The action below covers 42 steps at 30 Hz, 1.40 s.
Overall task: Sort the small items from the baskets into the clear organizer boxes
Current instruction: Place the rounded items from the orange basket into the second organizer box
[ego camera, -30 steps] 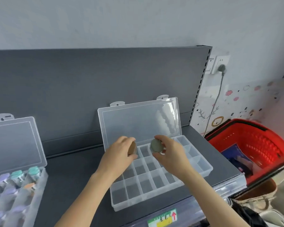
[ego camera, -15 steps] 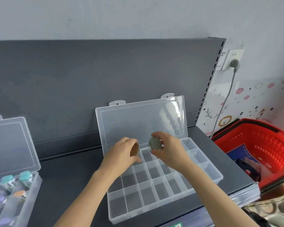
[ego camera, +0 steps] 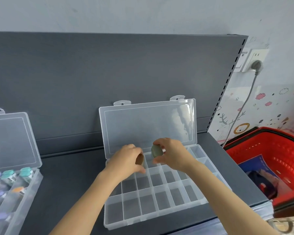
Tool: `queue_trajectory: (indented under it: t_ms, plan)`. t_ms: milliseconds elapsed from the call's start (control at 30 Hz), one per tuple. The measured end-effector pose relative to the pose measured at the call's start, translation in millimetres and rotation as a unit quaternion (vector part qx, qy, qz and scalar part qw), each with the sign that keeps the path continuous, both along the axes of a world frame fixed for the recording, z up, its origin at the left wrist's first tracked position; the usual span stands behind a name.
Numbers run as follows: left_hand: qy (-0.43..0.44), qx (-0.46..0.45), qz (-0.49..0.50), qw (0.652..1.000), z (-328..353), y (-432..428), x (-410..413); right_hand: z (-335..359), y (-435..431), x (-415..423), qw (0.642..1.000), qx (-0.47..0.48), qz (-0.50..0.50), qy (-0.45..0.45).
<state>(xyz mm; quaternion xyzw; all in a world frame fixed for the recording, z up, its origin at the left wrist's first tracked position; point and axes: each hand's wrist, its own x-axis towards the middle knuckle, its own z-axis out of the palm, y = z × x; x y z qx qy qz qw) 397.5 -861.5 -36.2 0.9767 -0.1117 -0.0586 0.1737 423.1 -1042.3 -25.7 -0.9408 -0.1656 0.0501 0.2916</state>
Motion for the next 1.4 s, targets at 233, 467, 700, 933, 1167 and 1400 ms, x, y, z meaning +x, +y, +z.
queue_trajectory:
  t_ms: [233, 467, 700, 933, 1167, 1400]
  plan:
    - [-0.002, 0.025, 0.000, 1.000, 0.3, 3.5, -5.3, -5.5, 4.5, 2.0, 0.999, -0.032, 0.040, 0.012]
    - [-0.005, 0.016, 0.006, 1.000, 2.7, 13.1, -14.7, -14.7, 8.7, 1.5, 0.988, -0.131, 0.083, -0.013]
    - [-0.004, 0.016, 0.001, 1.000, 1.5, 14.7, -24.5, -16.6, 11.4, -2.0, 0.972, -0.202, 0.114, -0.042]
    - [-0.031, 0.040, -0.009, 0.999, 7.6, 16.2, -30.6, -12.3, 5.0, -10.9, 0.962, -0.225, 0.125, -0.086]
    - [-0.108, 0.125, 0.024, 0.986, 10.4, 28.0, -46.0, -12.4, 3.3, -18.3, 0.935, -0.282, 0.172, -0.132]
    - [-0.126, 0.196, 0.122, 0.965, 7.4, 53.2, -79.8, -18.6, 25.6, -23.7, 0.930, -0.214, 0.239, -0.179]
